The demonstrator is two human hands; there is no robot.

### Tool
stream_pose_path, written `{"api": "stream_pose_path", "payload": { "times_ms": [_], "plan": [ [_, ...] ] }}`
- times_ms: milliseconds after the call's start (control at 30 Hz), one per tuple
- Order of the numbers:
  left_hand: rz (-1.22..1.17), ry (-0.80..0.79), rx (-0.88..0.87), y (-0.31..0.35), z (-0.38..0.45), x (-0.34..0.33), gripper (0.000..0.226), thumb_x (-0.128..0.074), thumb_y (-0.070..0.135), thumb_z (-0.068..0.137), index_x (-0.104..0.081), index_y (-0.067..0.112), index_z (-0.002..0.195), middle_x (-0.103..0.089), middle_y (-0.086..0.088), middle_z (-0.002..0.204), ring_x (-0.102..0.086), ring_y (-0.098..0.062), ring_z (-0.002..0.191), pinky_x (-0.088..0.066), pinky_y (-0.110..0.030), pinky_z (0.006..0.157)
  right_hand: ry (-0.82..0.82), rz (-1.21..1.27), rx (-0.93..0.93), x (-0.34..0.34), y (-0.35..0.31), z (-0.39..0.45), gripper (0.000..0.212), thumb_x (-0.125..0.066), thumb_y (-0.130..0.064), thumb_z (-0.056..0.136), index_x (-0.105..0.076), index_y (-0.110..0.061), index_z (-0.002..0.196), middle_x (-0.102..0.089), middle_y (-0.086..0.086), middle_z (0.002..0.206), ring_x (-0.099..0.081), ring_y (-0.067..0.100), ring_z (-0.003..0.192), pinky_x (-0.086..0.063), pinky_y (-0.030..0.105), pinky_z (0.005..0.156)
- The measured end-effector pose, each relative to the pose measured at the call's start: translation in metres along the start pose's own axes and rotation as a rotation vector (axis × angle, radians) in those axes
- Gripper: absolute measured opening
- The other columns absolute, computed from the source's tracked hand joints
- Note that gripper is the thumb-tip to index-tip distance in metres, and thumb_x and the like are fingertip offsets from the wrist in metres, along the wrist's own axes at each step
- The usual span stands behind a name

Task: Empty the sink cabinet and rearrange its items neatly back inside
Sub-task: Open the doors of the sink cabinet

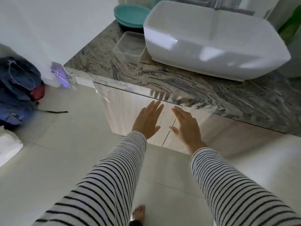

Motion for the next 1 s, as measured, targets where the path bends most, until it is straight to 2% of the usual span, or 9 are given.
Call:
{"api": "stream_pose_path", "payload": {
  "times_ms": [100, 167, 267, 367, 467, 633, 733, 867, 1000],
  "plan": [
    [0.093, 0.022, 0.006, -0.015, 0.024, -0.033, 0.097, -0.059, 0.045, 0.085, 0.008, 0.017, 0.150, 0.011, -0.005, 0.159, 0.007, -0.023, 0.147, -0.012, -0.044, 0.119, 0.063, -0.021, 0.026, -0.037, 0.020, 0.018, 0.086, -0.084, -0.032, 0.065, -0.046, -0.009, 0.139, -0.052, 0.009, 0.139, -0.060, 0.029, 0.113, -0.052, 0.041, 0.081],
    [0.135, 0.063, -0.010, -0.024, 0.037, -0.056, 0.106, -0.064, 0.049, 0.080, 0.011, 0.020, 0.149, 0.011, -0.007, 0.159, 0.007, -0.025, 0.147, -0.012, -0.048, 0.118, 0.117, -0.037, 0.054, -0.056, 0.033, 0.027, 0.092, -0.084, -0.034, 0.063, -0.041, -0.011, 0.142, -0.048, 0.009, 0.143, -0.057, 0.029, 0.119, -0.052, 0.041, 0.084],
    [0.187, 0.264, -0.027, -0.032, 0.050, -0.082, 0.116, -0.076, 0.052, 0.065, -0.004, 0.021, 0.150, -0.004, -0.010, 0.158, -0.005, -0.030, 0.146, -0.019, -0.054, 0.115, 0.224, -0.058, 0.147, -0.079, 0.051, 0.033, 0.097, -0.084, -0.035, 0.062, -0.037, -0.015, 0.145, -0.040, 0.008, 0.148, -0.054, 0.030, 0.123, -0.050, 0.040, 0.093],
    [0.179, 0.440, -0.017, -0.032, 0.060, -0.101, 0.118, -0.079, 0.057, 0.055, -0.017, 0.018, 0.148, -0.009, -0.011, 0.154, -0.007, -0.032, 0.144, -0.023, -0.057, 0.112, 0.348, -0.078, 0.178, -0.096, 0.059, 0.036, 0.093, -0.081, -0.037, 0.065, -0.037, -0.018, 0.145, -0.037, 0.005, 0.150, -0.057, 0.027, 0.116, -0.046, 0.037, 0.096],
    [0.160, 0.550, 0.031, -0.027, 0.065, -0.108, 0.124, -0.075, 0.066, 0.051, -0.016, 0.019, 0.149, -0.015, -0.012, 0.155, -0.008, -0.031, 0.144, -0.024, -0.056, 0.111, 0.506, -0.150, 0.160, -0.105, 0.058, 0.037, 0.079, -0.076, -0.040, 0.071, -0.044, -0.021, 0.140, -0.046, 0.004, 0.144, -0.060, 0.027, 0.104, -0.040, 0.038, 0.090],
    [0.110, 0.709, 0.000, -0.022, 0.052, -0.112, 0.127, -0.072, 0.072, 0.046, -0.016, 0.020, 0.147, -0.023, -0.011, 0.154, -0.011, -0.030, 0.143, -0.023, -0.051, 0.114, 0.685, -0.173, 0.184, -0.100, 0.053, 0.027, 0.073, -0.078, -0.043, 0.067, -0.053, -0.025, 0.133, -0.060, -0.003, 0.130, -0.044, 0.023, 0.097, -0.041, 0.039, 0.083],
    [0.087, 0.762, -0.002, -0.018, 0.028, -0.115, 0.122, -0.061, 0.081, 0.052, -0.016, 0.021, 0.149, -0.021, -0.007, 0.154, -0.010, -0.027, 0.145, -0.021, -0.049, 0.116, 0.775, -0.015, 0.265, -0.100, 0.041, 0.006, 0.070, -0.081, -0.034, 0.066, -0.057, -0.018, 0.130, -0.062, 0.000, 0.124, -0.049, 0.022, 0.098, -0.046, 0.037, 0.079],
    [0.058, 0.746, 0.052, -0.010, -0.017, -0.116, 0.120, -0.049, 0.082, 0.057, -0.006, 0.020, 0.150, -0.010, -0.001, 0.157, -0.003, -0.021, 0.147, -0.017, -0.051, 0.117, 0.744, 0.400, 0.363, -0.106, 0.014, -0.030, 0.057, -0.075, -0.015, 0.077, -0.055, -0.009, 0.130, -0.058, 0.009, 0.121, -0.058, 0.021, 0.109, -0.052, 0.027, 0.088],
    [0.004, 0.669, 0.085, -0.014, -0.080, -0.116, 0.128, -0.051, 0.083, 0.055, 0.014, 0.023, 0.148, 0.013, 0.009, 0.158, 0.010, -0.011, 0.146, -0.008, -0.047, 0.119, 0.681, 0.695, 0.466, -0.103, -0.020, -0.076, 0.043, -0.071, -0.009, 0.080, -0.059, -0.010, 0.122, -0.058, -0.008, 0.109, -0.054, -0.004, 0.097, -0.045, 0.005, 0.081]
  ]
}}
Point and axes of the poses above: each hand's wrist, its own z-axis towards the middle knuckle, its own x-axis out of the back of the hand, y = z × x, the point moved 4 cm from there along z, towards the middle knuckle
